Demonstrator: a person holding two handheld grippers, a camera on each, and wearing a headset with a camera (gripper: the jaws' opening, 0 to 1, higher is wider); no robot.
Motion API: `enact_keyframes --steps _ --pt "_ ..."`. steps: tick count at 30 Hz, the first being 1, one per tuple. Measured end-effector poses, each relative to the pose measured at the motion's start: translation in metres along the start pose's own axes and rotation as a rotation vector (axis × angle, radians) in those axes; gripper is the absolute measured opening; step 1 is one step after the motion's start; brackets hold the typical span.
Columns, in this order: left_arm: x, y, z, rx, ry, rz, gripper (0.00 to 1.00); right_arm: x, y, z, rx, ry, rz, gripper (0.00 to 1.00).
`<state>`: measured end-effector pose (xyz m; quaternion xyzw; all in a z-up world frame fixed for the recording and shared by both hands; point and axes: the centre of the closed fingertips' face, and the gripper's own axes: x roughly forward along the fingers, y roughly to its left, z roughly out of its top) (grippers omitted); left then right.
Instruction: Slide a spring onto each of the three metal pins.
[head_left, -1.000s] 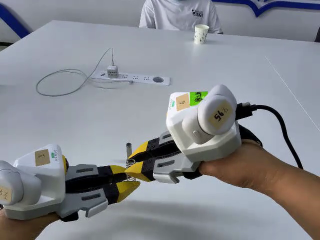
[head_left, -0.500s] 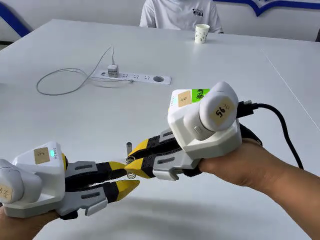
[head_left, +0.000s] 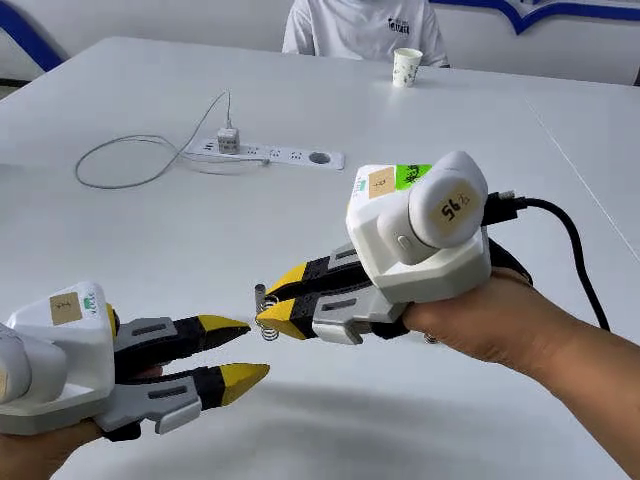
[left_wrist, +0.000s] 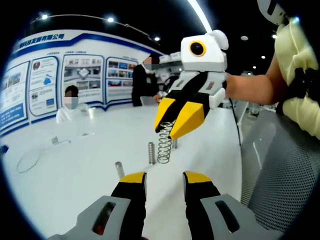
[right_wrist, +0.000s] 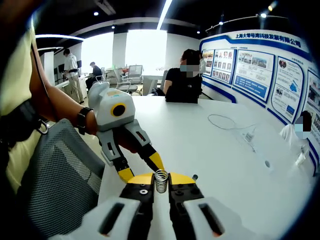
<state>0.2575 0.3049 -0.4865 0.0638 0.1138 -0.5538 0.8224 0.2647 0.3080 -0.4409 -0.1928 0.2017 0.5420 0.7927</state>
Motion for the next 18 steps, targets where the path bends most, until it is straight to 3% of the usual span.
enact_keyframes --steps 18 --pt "-0.008 0.005 -0.006 -0.023 0.013 0.041 0.42 0.008 -0.042 0.011 0.03 -0.044 -0.099 0.12"
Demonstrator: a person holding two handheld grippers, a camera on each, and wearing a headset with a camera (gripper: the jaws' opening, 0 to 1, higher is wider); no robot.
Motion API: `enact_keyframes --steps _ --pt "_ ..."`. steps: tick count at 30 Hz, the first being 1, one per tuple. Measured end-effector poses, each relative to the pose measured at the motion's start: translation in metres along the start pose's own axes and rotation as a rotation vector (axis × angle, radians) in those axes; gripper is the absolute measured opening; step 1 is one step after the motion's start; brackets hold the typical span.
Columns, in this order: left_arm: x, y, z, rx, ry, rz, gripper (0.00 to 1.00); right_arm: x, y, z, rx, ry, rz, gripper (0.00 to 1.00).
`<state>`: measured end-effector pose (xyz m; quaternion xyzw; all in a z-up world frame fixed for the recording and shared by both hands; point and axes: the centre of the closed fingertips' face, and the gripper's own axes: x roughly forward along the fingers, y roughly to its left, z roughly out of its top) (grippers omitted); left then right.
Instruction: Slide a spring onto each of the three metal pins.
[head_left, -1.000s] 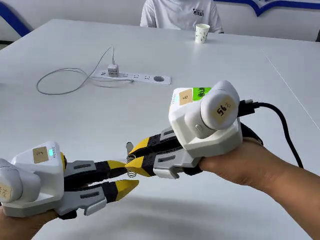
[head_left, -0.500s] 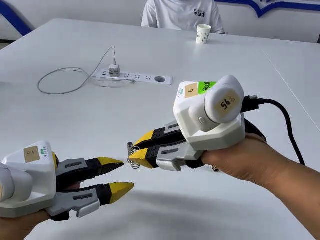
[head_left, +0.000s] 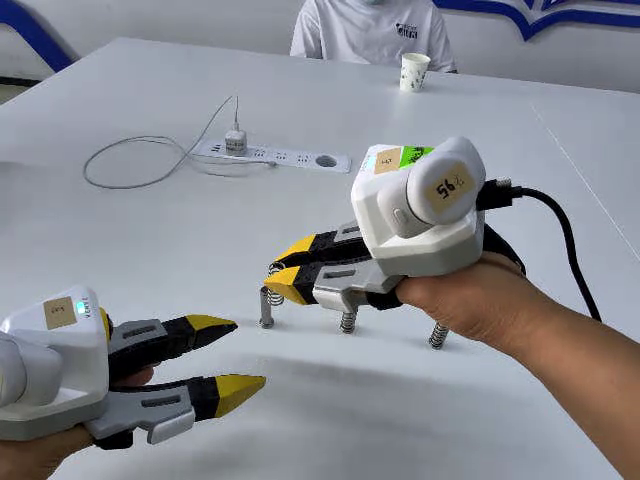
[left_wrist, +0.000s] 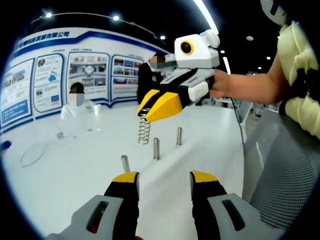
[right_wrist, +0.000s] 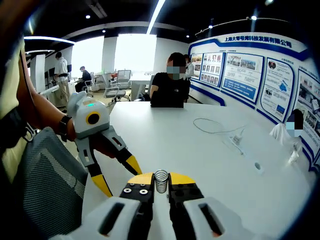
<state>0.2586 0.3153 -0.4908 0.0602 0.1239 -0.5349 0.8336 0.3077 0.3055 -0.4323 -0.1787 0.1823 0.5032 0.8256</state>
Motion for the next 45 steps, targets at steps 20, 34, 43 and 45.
enact_keyframes --steps 20,34,43,45 --pt "-0.003 0.002 -0.004 -0.015 0.004 0.013 0.44 0.028 -0.024 -0.011 0.048 0.01 -0.035 0.12" --pt "-0.005 0.005 -0.008 -0.022 0.008 0.021 0.44 0.039 -0.026 -0.021 0.08 0.031 -0.027 0.12" --pt "-0.006 0.006 -0.008 -0.023 0.009 0.024 0.43 0.043 -0.027 -0.028 0.093 0.045 -0.025 0.12" --pt "-0.007 0.007 -0.009 -0.024 0.01 0.024 0.43 0.044 -0.027 -0.03 0.095 0.048 -0.025 0.12"
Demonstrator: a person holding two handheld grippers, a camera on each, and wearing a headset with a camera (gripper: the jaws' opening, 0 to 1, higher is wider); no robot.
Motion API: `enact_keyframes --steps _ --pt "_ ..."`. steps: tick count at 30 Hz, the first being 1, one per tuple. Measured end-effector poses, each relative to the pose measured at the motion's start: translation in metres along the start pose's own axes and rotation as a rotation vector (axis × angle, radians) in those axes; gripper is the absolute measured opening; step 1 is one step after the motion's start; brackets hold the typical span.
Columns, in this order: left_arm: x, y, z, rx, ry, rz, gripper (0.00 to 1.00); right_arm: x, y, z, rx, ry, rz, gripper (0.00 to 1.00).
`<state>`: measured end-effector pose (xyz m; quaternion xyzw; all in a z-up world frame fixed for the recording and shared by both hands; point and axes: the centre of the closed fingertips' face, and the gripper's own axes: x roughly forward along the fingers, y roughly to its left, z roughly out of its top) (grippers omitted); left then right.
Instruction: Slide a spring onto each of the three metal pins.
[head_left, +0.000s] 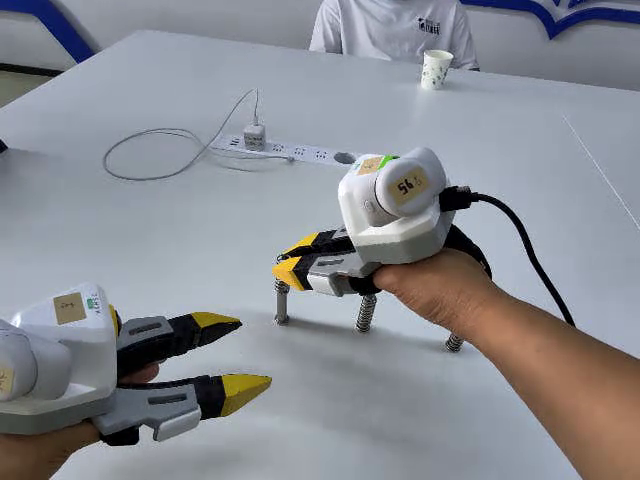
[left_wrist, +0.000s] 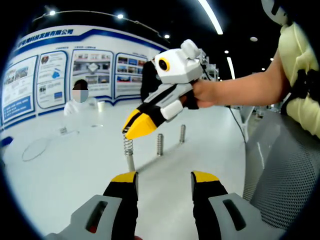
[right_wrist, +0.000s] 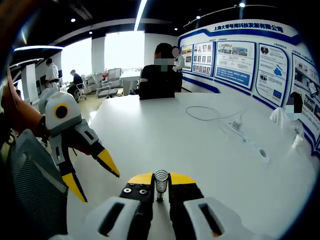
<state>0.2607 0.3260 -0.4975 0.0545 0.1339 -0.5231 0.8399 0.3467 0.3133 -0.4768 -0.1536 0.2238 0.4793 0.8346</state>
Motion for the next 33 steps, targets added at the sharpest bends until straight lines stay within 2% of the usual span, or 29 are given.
enact_keyframes --steps 19,33 --pt "-0.001 0.0 -0.001 -0.004 0.007 0.003 0.43 0.015 0.002 -0.025 0.033 0.053 0.009 0.12" --pt "-0.002 0.001 -0.003 -0.006 0.009 0.006 0.42 0.022 0.006 -0.036 0.019 0.096 0.003 0.12"
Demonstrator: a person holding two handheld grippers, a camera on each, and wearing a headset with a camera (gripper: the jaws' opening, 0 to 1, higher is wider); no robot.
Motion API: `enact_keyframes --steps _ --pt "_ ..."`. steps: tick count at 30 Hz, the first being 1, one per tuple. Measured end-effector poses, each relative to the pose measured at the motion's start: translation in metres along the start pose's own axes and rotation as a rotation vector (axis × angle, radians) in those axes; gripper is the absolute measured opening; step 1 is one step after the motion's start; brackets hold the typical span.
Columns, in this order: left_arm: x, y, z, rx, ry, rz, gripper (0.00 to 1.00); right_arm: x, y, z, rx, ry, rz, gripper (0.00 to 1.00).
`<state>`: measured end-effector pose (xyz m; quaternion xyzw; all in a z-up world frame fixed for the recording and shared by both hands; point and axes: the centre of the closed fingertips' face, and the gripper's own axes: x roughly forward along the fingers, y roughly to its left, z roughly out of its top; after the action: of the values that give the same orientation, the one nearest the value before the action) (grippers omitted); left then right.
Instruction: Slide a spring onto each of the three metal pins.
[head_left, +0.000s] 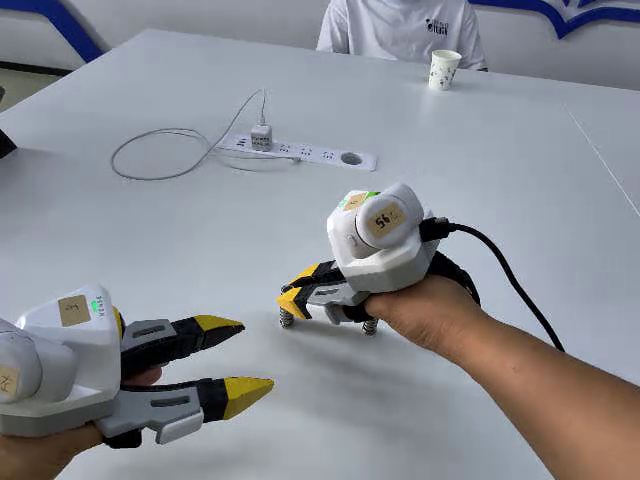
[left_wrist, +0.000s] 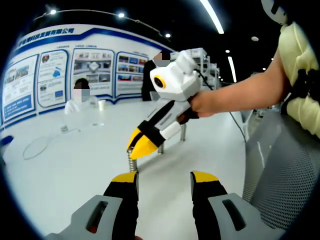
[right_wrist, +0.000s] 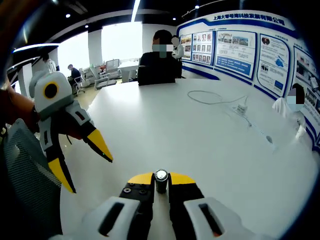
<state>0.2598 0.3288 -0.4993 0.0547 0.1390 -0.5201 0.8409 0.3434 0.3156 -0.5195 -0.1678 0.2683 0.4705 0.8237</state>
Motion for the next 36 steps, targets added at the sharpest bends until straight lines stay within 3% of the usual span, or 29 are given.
enact_keyframes --steps 19,36 --pt "0.0 0.003 0.001 -0.007 -0.004 0.01 0.43 -0.001 0.0 -0.009 0.008 0.024 -0.013 0.15" --pt "0.005 0.0 0.002 -0.014 -0.005 0.009 0.46 -0.034 0.008 -0.015 0.016 -0.011 -0.043 0.21"
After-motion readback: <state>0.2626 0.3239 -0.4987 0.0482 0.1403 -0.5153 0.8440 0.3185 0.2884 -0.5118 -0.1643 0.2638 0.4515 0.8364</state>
